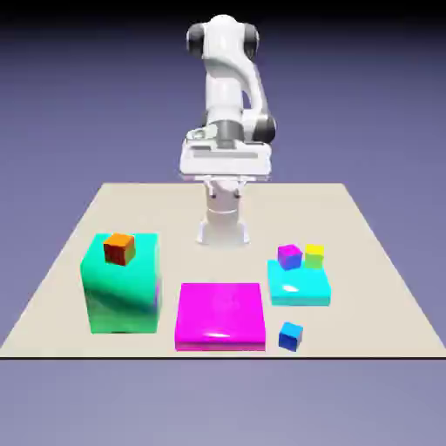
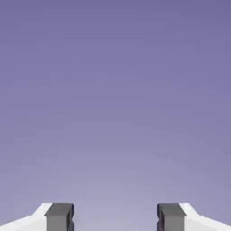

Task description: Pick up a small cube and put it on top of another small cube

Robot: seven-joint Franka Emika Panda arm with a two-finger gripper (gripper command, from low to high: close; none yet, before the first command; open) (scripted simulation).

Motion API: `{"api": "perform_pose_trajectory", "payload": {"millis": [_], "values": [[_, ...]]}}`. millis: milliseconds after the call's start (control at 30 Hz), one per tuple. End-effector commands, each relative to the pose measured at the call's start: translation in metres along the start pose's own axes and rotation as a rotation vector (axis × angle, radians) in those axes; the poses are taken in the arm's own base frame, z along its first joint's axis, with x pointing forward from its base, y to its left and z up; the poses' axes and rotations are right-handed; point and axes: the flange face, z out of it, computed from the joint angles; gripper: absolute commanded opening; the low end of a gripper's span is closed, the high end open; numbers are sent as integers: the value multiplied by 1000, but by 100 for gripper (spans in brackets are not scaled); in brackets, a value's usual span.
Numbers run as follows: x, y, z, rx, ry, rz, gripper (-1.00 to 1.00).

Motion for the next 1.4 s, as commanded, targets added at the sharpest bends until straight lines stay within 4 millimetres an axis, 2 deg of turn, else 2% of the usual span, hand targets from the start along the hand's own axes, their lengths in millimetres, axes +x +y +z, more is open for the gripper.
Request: {"api": "perform_pose_trajectory", "payload": {"millis": [0, 133, 300, 467, 633, 800, 867, 1033, 1067, 1100, 1267, 1367], "values": [[-2, -4, 11, -10, -33, -32, 0], [-15, -19, 54, -45, -162, -166, 0], [-42, -34, 110, -85, -320, -344, 0], [-79, -46, 164, -119, -474, -533, 0], [-124, -51, 216, -147, -623, -730, 0], [-174, -50, 264, -172, -766, -934, 0], [-175, -50, 264, -172, -768, -936, 0], [-211, -18, 315, -172, -768, -936, 0], [-211, -18, 315, -172, -768, -936, -100], [-211, -18, 315, -172, -768, -936, -100], [-171, -49, 264, -175, -766, -929, -100], [-80, -31, 240, -236, -731, -765, -100]]}}
